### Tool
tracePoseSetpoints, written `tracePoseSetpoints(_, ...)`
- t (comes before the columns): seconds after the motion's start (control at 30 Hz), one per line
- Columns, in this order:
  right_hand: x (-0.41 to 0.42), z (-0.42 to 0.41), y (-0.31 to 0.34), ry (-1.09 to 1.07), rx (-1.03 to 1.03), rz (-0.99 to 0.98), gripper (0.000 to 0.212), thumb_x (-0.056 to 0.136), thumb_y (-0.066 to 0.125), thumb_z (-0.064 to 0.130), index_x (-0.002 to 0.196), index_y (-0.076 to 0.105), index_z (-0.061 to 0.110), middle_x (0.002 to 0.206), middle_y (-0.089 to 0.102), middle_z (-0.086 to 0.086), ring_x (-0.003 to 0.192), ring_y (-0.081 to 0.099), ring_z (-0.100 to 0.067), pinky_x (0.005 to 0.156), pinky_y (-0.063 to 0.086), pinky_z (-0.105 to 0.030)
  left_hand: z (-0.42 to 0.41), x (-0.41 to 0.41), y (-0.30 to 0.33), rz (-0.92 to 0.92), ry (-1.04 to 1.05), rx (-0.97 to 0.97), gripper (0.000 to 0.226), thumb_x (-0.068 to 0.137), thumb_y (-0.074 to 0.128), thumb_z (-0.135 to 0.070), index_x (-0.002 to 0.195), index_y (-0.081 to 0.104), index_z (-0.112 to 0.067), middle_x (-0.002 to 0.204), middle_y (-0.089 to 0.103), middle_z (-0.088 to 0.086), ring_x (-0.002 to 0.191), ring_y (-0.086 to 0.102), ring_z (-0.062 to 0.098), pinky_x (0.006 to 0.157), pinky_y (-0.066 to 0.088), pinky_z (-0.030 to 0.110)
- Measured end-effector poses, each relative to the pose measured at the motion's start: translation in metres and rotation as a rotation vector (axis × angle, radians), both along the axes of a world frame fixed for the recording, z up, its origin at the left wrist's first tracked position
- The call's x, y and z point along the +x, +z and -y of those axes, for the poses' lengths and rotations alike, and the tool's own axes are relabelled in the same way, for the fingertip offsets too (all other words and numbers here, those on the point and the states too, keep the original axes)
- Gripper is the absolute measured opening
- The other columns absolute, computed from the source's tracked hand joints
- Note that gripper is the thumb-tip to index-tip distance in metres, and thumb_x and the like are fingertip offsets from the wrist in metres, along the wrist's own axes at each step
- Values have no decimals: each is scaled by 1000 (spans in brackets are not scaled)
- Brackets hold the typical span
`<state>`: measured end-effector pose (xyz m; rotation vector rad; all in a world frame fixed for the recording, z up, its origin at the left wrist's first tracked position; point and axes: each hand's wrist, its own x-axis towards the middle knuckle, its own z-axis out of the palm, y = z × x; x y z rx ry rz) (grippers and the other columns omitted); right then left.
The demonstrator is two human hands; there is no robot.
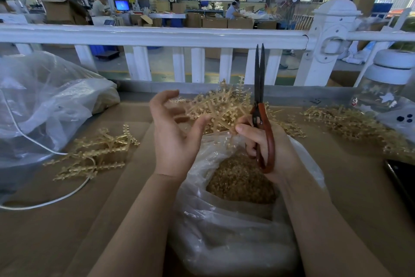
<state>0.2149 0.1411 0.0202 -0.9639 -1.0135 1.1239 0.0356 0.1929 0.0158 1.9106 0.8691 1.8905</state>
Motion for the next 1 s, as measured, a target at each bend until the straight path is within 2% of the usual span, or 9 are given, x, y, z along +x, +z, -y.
tracePoseSetpoints(0.07, 0, 1, 0, -28, 31, -14, 24, 74, 76, 17, 94, 65, 8, 67, 64, 5, 54, 33, -15, 45, 29, -21, -1, -1, 1, 123, -187, -270, 48, 92, 68, -22, 127, 35, -19, 114, 60, -5, 94, 68, 15, 80, 57, 32)
tracePoseSetpoints(0.17, -2, 1, 2, -67, 50, -66, 26, 71, 77, 15, 93, 65, 7, 70, 63, 5, 51, 42, -12, 44, 32, -19, 0, -2, 5, 255, -516, -667, 35, 101, 43, -41, 115, 54, -11, 88, 73, 6, 70, 70, 23, 68, 54, 38)
tracePoseSetpoints(0.27, -4, 0, 3, -105, 50, -84, 19, 74, 77, 7, 90, 65, 6, 72, 63, 1, 46, 52, -4, 42, 41, -16, 0, -1, 5, 162, -700, -829, 77, 89, 22, -73, 100, 63, -10, 90, 73, 17, 75, 69, 26, 74, 53, 38)
tracePoseSetpoints(0.37, -6, 1, 3, -129, 46, -34, 14, 84, 74, -2, 92, 64, 4, 78, 63, -5, 47, 55, -2, 44, 42, -15, -1, -3, 3, 99, -827, -859, 104, 59, 44, -95, 107, 63, -5, 99, 72, 20, 86, 68, 29, 79, 54, 38)
tracePoseSetpoints(0.5, -7, -1, 2, -140, 42, 8, 14, 83, 75, -1, 87, 65, 8, 66, 60, 1, 45, 53, -2, 45, 41, -14, -2, -3, -2, -55, -820, -795, 79, 56, 83, -65, 111, 70, -10, 108, 73, 12, 96, 69, 22, 81, 56, 32)
tracePoseSetpoints(0.6, -9, -1, 0, -143, 47, 76, 13, 83, 76, 1, 84, 67, 10, 62, 58, 3, 46, 51, -3, 46, 41, -14, -2, 0, -5, -88, -774, -742, 33, 71, 84, -25, 102, 76, -14, 101, 75, 9, 90, 70, 16, 75, 54, 24)
tracePoseSetpoints(0.67, -11, -1, -1, -150, 56, 98, 15, 83, 77, 0, 82, 68, 12, 63, 62, 5, 49, 56, -1, 48, 45, -13, -1, 3, -6, -57, -735, -738, 19, 70, 82, -17, 90, 78, -18, 88, 75, 5, 80, 69, 12, 72, 55, 23)
tracePoseSetpoints(0.8, -14, -3, -2, -190, 57, 201, 12, 81, 82, 12, 86, 71, 14, 75, 70, 1, 66, 67, -10, 60, 52, -23, 0, 6, -5, -26, -683, -732, 15, 66, 87, -14, 74, 76, -19, 75, 73, 4, 69, 68, 12, 68, 55, 24)
tracePoseSetpoints(1.0, -11, -3, -4, -155, -6, 321, 16, 78, 85, 15, 88, 74, 15, 78, 75, 3, 77, 75, -17, 73, 59, -31, 1, 10, 0, 265, -638, -826, 15, 72, 78, -3, 68, 73, -16, 70, 71, 7, 64, 70, 20, 64, 59, 29)
